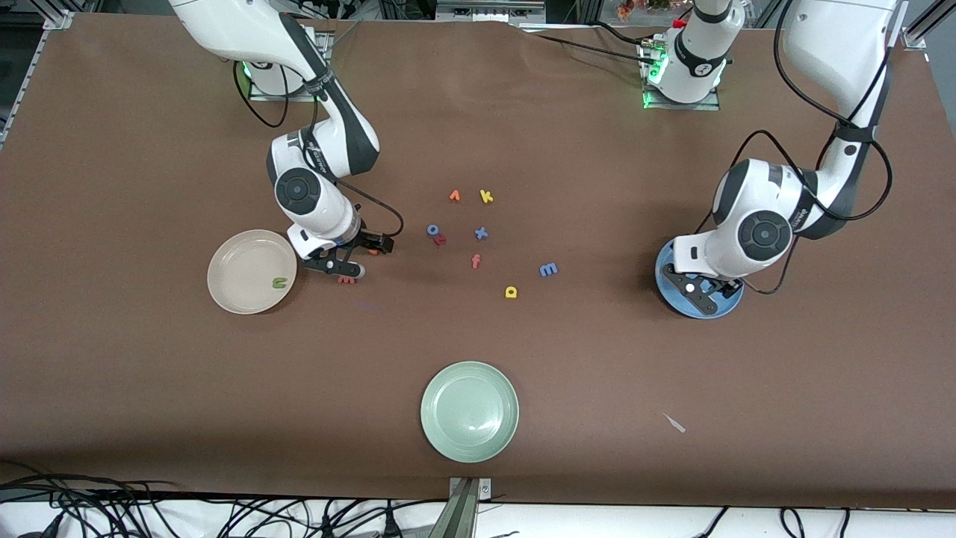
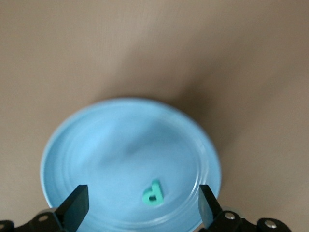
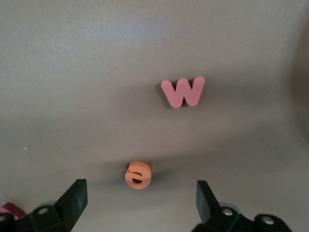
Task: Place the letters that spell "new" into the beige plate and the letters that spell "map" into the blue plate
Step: 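Grasp orange e with the right gripper while the left gripper reaches letters, then grasp blue m with the left gripper while the right gripper carries e, then drop e on the white plate while the left gripper drops m on blue, then grasp pink w with the right gripper while the left gripper reaches yellow o, then grasp yellow o with the left gripper while the right gripper drops w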
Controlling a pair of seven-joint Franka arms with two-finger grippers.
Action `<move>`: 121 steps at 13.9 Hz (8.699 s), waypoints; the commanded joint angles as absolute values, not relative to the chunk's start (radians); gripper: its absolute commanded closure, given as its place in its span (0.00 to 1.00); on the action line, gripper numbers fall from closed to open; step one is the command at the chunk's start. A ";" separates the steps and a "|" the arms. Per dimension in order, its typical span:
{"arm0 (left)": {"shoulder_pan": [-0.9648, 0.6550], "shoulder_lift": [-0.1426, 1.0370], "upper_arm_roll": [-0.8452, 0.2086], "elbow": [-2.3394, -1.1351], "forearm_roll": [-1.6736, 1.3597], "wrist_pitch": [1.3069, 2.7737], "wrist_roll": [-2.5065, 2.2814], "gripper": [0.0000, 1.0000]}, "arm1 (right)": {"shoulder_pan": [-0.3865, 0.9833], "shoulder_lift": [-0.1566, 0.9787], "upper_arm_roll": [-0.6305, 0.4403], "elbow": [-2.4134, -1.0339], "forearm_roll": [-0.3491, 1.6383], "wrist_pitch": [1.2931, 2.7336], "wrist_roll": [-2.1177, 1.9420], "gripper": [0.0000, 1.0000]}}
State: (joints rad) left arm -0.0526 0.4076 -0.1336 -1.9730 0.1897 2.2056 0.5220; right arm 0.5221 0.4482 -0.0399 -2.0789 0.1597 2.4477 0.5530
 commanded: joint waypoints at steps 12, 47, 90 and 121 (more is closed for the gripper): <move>-0.121 0.606 -0.370 -1.758 0.089 2.236 0.555 0.00 | 0.548 0.494 -0.037 -2.095 0.170 2.522 0.565 0.23; -0.229 0.634 -0.359 -1.761 0.244 2.245 0.549 0.88 | 0.516 0.494 -0.371 -1.875 0.164 2.118 -0.125 0.78; 0.085 0.525 -0.525 -1.757 0.201 2.006 0.358 0.00 | 0.526 0.597 -0.156 -1.882 0.156 2.368 -1.124 0.17; -0.437 0.867 -0.275 -1.447 0.275 2.347 -0.588 0.00 | 0.379 0.606 -0.245 -1.704 0.183 2.040 -1.194 1.00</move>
State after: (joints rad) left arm -0.4267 0.8447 -0.2805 -1.4875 0.2398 2.3534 -0.5718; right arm 0.4183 0.5998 -0.2443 -1.7059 0.1655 2.0632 -1.1924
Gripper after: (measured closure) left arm 0.000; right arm 0.736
